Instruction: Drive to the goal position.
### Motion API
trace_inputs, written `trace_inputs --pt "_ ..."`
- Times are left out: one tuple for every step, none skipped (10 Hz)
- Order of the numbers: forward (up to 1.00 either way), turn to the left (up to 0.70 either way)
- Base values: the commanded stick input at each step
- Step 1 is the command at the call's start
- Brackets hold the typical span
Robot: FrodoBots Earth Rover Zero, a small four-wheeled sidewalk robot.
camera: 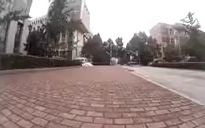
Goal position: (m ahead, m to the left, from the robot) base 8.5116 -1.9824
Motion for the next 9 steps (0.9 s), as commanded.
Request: trace_inputs --pt "0.70 0.00" --pt "0.70 0.00" --pt "0.70 0.00" --pt "0.70 0.00" --pt "0.70 0.00" --pt "0.70 0.00" --pt "0.70 0.00" --pt "0.70 0.00" --pt "0.70 0.00"
